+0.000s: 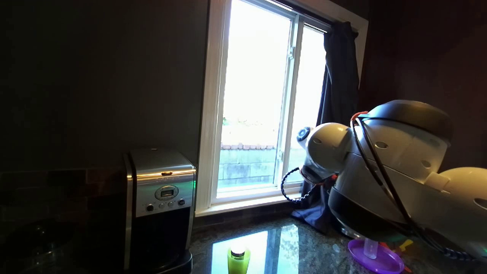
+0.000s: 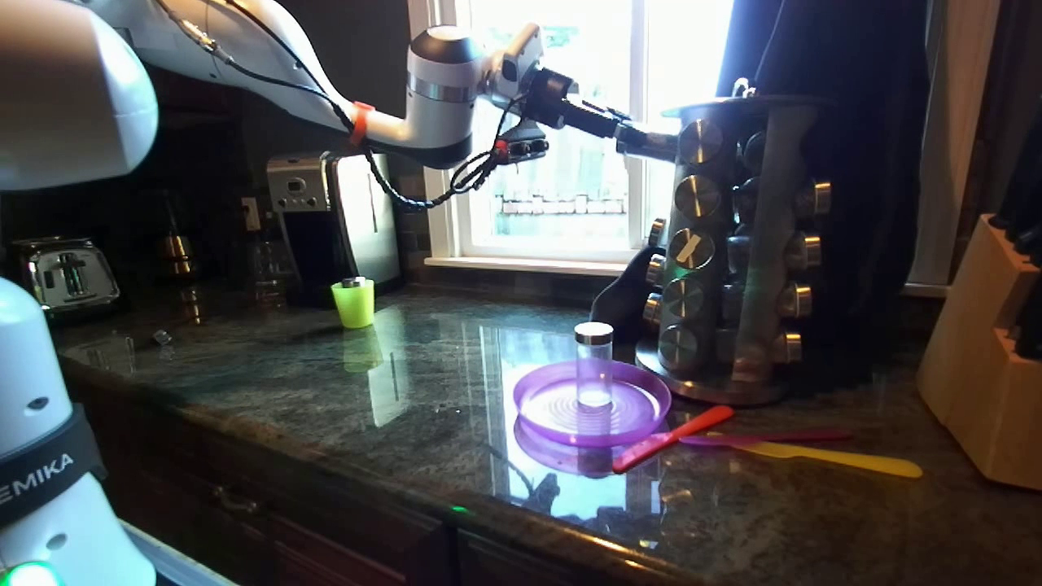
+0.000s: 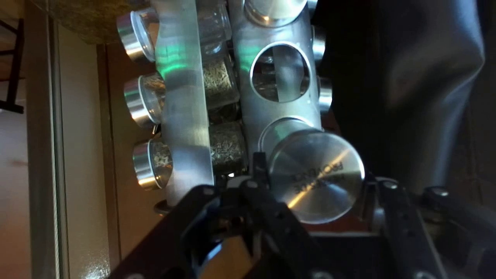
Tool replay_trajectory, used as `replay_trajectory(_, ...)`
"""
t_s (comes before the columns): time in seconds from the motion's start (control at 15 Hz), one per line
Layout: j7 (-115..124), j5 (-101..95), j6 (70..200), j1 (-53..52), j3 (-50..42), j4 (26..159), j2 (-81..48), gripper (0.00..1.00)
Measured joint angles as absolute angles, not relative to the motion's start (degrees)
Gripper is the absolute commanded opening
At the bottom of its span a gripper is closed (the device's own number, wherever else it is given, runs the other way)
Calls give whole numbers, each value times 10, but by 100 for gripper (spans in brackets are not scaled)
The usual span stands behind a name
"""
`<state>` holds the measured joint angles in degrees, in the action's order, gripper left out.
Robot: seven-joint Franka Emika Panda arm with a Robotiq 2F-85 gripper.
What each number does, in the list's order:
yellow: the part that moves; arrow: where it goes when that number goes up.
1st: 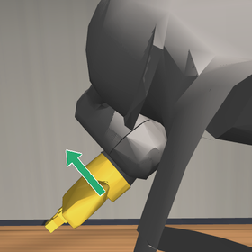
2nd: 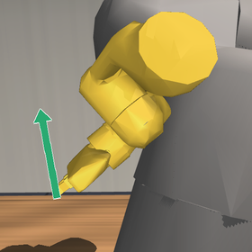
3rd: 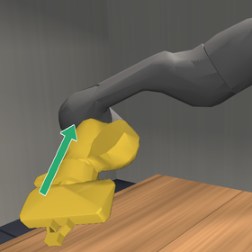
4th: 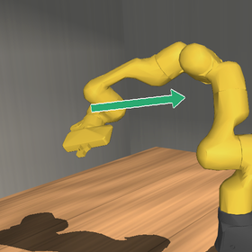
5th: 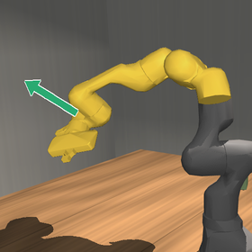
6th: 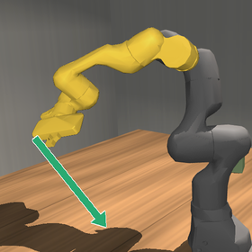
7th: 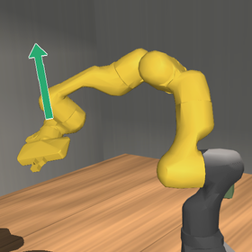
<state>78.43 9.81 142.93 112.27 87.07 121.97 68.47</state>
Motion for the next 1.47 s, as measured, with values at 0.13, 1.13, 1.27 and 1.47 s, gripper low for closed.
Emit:
replay_trajectory(0.13, 783, 98, 1412, 1125, 872, 1210, 679, 49)
replay_trajectory(1.13, 797, 98, 1391, 1148, 881, 1179, 678, 24)
replay_trajectory(1.27, 808, 98, 1365, 1161, 882, 1159, 683, 24)
replay_trajectory(1.47, 815, 98, 1331, 1178, 883, 1133, 687, 24)
